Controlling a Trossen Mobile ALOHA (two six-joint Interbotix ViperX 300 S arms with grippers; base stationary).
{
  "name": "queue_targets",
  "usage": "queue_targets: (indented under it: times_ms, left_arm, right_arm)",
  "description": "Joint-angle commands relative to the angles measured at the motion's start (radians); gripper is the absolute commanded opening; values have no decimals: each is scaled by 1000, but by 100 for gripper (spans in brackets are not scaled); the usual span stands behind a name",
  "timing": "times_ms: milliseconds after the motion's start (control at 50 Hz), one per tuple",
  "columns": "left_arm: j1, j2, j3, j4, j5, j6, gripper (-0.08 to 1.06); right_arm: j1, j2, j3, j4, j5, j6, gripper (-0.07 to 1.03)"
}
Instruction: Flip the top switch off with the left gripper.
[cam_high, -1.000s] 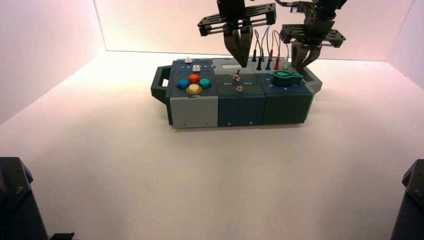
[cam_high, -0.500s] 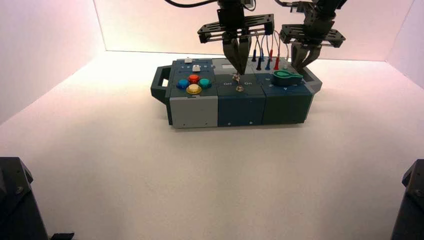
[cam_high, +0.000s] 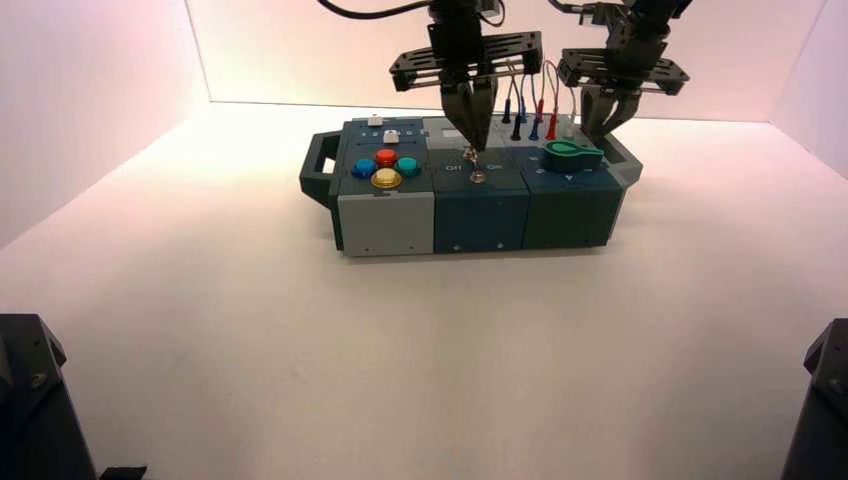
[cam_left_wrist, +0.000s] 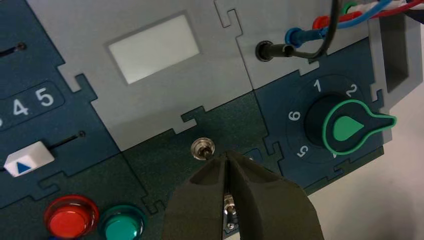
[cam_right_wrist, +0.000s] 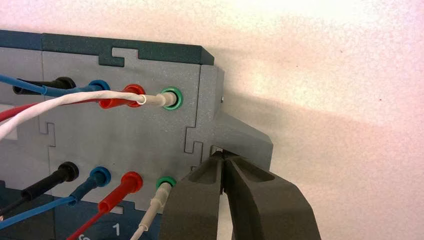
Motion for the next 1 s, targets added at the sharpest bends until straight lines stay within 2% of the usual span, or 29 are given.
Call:
queue_targets:
  times_ms: [20, 240, 340, 520, 1000]
  left_arm:
    - [32, -48, 20, 14, -5, -12, -3]
    - [51, -77, 32, 18, -9, -12, -3]
    - [51, -95, 23, 11, -5, -8, -3]
    - [51, -150, 18, 5, 28, 17, -3]
    - [51, -204, 64, 9, 66, 146, -3]
  right_arm:
    - [-2, 11, -12, 2, -14, 2, -2]
    - [-2, 11, -11, 0, -15, 2, -2]
    - [-2, 6, -11, 2, -14, 2, -2]
    - [0, -14, -12, 0, 17, 2, -2]
    - [-3, -86, 0, -5, 54, 2, -2]
